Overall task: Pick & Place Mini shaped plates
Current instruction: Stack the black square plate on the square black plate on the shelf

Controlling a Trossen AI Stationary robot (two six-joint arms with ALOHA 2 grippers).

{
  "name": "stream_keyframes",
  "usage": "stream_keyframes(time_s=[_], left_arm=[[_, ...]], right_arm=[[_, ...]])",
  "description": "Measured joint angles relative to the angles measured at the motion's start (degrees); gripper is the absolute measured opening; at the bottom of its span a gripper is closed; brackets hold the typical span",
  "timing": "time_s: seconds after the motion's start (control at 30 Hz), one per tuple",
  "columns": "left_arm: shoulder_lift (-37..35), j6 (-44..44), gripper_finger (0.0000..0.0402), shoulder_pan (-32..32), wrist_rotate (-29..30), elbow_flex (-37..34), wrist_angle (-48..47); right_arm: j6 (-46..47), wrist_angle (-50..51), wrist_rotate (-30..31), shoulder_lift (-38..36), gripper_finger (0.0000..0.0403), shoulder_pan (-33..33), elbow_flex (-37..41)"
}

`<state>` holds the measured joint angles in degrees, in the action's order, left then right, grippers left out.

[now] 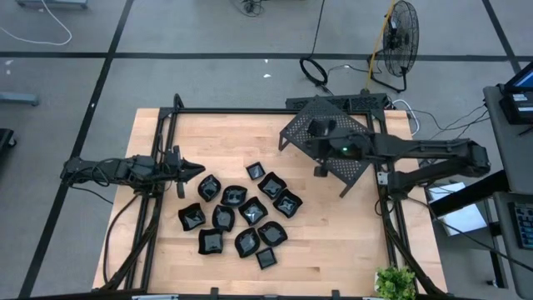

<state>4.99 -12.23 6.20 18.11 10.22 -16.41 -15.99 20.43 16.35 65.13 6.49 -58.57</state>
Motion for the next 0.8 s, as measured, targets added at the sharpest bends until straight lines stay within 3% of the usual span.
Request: stream_keyframes(time_s=[0.23,0.53,0.73,0.8], left_arm=[[0.0,0.0,0.0035,0.0,0.0,0.0,0.0],[0.0,0.0,0.0035,0.0,0.0,0.0,0.0],[0.0,0.5,0.0035,0.0,0.0,0.0,0.0],[0.0,4.7,0.0035,0.0,1.5,0.0,0.7]], right_arm=[[7.2,1.6,-6.4,-7.2,0.0016,-3.9,0.0],[3.3,0.6,-10.5,-14.1,0.0012,-8.8,0.6],[2.2,-2.3,-10.7,-20.2,0.0006,-10.4,7.8],[1.0,-5.3,-10.7,-22.8,0.0004,-10.4,11.3]])
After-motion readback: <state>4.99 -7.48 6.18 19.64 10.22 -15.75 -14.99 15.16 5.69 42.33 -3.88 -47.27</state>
